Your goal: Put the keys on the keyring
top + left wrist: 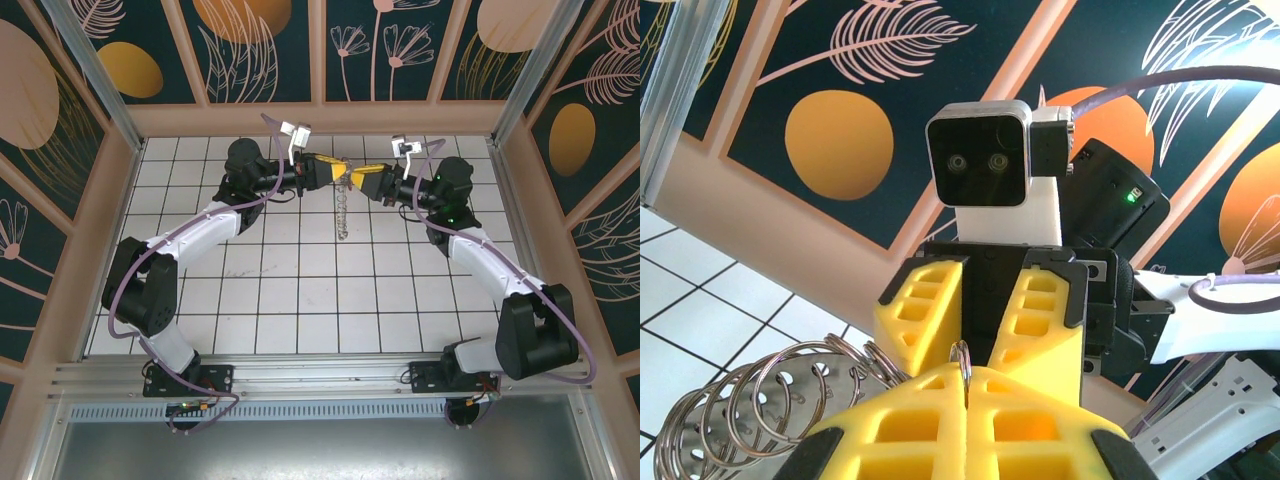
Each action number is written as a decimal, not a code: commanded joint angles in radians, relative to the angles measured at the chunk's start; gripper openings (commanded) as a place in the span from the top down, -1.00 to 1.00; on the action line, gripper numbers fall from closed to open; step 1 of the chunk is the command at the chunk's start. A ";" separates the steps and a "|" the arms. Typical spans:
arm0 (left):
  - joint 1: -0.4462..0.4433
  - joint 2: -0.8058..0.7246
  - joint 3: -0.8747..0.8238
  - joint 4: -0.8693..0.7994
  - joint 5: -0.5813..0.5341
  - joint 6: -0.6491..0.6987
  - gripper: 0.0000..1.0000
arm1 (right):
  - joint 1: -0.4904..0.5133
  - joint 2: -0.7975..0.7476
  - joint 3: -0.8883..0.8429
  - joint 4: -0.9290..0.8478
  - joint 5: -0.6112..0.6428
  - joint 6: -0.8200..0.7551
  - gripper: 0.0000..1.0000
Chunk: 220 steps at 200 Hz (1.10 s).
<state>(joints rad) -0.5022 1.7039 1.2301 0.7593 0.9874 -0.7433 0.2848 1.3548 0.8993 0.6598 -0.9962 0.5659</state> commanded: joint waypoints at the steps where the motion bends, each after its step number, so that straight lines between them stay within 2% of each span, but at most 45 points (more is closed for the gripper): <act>1: -0.002 -0.001 0.017 0.066 0.017 -0.013 1.00 | 0.008 0.006 0.036 0.054 -0.038 -0.001 0.65; 28: -0.002 -0.003 0.015 0.066 0.010 -0.011 1.00 | 0.009 -0.001 0.023 0.042 -0.034 -0.007 1.00; 107: -0.002 -0.004 0.011 0.086 -0.003 -0.025 1.00 | 0.059 0.022 0.023 -0.013 -0.034 -0.035 1.00; 177: -0.002 -0.003 0.012 0.084 -0.018 -0.024 1.00 | 0.068 0.009 0.065 -0.255 -0.108 -0.185 1.00; 184: -0.002 -0.004 0.014 0.084 -0.018 -0.024 1.00 | 0.068 0.001 0.066 -0.294 -0.100 -0.207 0.72; 194: -0.002 -0.003 0.014 0.084 -0.019 -0.024 1.00 | 0.060 -0.023 0.061 -0.346 -0.071 -0.240 0.46; 205: -0.002 -0.003 0.012 0.083 -0.023 -0.024 1.00 | 0.039 -0.059 0.041 -0.345 -0.051 -0.233 0.33; 220: -0.002 -0.002 0.010 0.084 -0.030 -0.027 1.00 | 0.001 -0.109 0.011 -0.304 -0.041 -0.191 0.29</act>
<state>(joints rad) -0.5003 1.7065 1.2297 0.7670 0.9806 -0.7612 0.3279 1.3380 0.9440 0.3912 -1.0222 0.3878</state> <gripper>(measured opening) 0.059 0.338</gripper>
